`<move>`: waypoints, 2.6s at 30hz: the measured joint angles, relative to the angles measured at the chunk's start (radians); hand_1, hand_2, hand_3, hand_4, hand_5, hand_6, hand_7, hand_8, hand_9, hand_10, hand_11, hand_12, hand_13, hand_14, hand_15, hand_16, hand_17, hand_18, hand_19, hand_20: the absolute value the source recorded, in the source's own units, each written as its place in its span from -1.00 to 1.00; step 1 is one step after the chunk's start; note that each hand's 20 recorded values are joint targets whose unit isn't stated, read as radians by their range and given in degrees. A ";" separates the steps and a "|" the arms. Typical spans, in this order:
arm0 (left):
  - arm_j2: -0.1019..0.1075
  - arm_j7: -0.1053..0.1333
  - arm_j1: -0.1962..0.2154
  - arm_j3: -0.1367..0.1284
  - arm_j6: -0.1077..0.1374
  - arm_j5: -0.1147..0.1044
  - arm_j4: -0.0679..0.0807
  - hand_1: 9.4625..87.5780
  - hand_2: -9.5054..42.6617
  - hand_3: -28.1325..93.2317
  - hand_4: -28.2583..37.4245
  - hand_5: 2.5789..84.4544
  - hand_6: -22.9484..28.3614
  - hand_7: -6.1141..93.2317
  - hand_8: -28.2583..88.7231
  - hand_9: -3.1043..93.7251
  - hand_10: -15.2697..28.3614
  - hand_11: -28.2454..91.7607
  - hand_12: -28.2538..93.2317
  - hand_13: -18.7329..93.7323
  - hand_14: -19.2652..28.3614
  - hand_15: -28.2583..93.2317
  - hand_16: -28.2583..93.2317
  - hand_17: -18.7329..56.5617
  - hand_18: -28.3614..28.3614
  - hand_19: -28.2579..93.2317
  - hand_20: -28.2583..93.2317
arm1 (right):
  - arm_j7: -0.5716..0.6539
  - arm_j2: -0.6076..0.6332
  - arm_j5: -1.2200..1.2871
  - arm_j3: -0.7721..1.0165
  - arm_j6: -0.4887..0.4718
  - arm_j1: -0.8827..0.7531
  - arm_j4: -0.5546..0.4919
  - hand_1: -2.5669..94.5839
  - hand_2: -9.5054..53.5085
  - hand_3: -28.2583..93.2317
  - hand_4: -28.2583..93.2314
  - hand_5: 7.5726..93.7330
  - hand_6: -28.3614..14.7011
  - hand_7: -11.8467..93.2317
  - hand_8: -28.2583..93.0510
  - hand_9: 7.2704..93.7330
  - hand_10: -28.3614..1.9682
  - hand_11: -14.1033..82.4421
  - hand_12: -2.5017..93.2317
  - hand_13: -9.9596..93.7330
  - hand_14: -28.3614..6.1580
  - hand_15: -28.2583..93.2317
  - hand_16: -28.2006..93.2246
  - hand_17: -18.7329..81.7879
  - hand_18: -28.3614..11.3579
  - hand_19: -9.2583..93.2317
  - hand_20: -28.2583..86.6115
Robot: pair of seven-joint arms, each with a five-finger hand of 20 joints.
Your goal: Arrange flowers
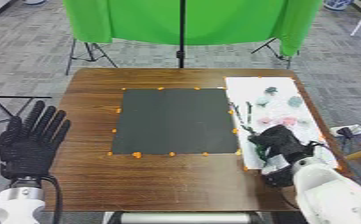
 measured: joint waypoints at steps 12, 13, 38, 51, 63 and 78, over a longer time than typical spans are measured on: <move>-0.004 0.000 0.001 0.000 0.000 -0.004 0.000 -0.62 -0.18 0.74 -1.00 -0.04 0.17 -0.70 -0.65 -0.22 0.28 -0.33 -0.37 -0.21 0.31 -0.23 -0.58 -0.58 0.39 -0.22 -0.31 | 0.044 0.017 -0.559 -0.110 0.168 0.074 0.060 -0.05 -1.00 0.23 -1.00 0.19 0.09 0.14 -0.80 0.09 -0.40 0.40 -0.27 0.20 -0.35 0.80 0.01 -0.18 -0.83 0.72 0.17; -0.004 0.000 0.001 0.000 0.000 -0.008 0.000 -0.62 -0.18 0.74 -1.00 -0.04 0.17 -0.70 -0.65 -0.22 0.29 -0.33 -0.37 -0.21 0.31 -0.23 -0.58 -0.58 0.39 -0.22 -0.31 | 0.048 0.016 -0.609 -0.111 0.175 0.076 0.062 -0.04 -1.00 0.19 -1.00 0.19 0.08 0.13 -0.80 0.08 -0.42 0.40 -0.26 0.20 -0.36 0.80 0.01 -0.18 -0.84 0.72 0.18; -0.006 -0.001 0.019 -0.015 0.001 -0.019 -0.004 -0.62 -0.18 0.74 -1.00 -0.04 0.17 -0.70 -0.65 -0.22 0.29 -0.33 -0.36 -0.21 0.33 -0.21 -0.58 -0.57 0.40 -0.22 -0.31 | 0.179 0.143 -0.775 -0.364 -0.194 0.264 0.130 -0.15 -1.00 0.54 -1.00 0.43 -0.04 -0.38 -0.68 0.25 -0.53 0.15 -0.36 0.27 -0.44 0.74 -0.04 -0.09 -1.00 0.72 0.21; -0.005 0.000 0.020 -0.021 0.000 -0.021 -0.006 -0.62 -0.18 0.74 -1.00 -0.04 0.17 -0.70 -0.65 -0.22 0.29 -0.33 -0.36 -0.21 0.34 -0.21 -0.58 -0.57 0.40 -0.22 -0.31 | 0.134 0.120 -0.699 -0.357 -0.193 0.270 0.170 0.29 -1.00 0.57 -0.99 0.69 0.17 -0.14 -0.23 0.72 -0.08 -0.25 0.14 0.50 -0.16 0.67 -0.03 0.04 -0.92 0.82 0.16; 0.002 0.002 0.052 -0.046 -0.007 -0.051 -0.013 -0.64 -0.17 0.73 -1.00 -0.05 0.17 -0.71 -0.65 -0.22 0.28 -0.34 -0.36 -0.21 0.32 -0.24 -0.58 -0.57 0.39 -0.23 -0.31 | 0.203 0.099 -0.521 -0.287 0.000 0.190 0.071 0.24 -1.00 0.61 -0.91 0.64 0.17 -0.09 -0.17 0.69 -0.07 -0.19 0.16 0.51 -0.16 0.70 -0.02 0.06 -0.96 0.87 0.17; 0.012 0.018 0.079 -0.072 -0.003 -0.061 -0.002 -0.65 -0.18 0.73 -1.00 -0.05 0.16 -0.72 -0.65 -0.23 0.27 -0.35 -0.36 -0.21 0.31 -0.25 -0.57 -0.57 0.39 -0.24 -0.31 | 0.299 -0.160 -0.226 -0.572 0.300 0.617 0.160 0.25 -1.00 0.60 -0.89 0.57 0.16 0.03 -0.21 0.62 -0.12 -0.05 0.12 0.51 -0.25 0.76 -0.02 0.06 -1.00 0.92 0.21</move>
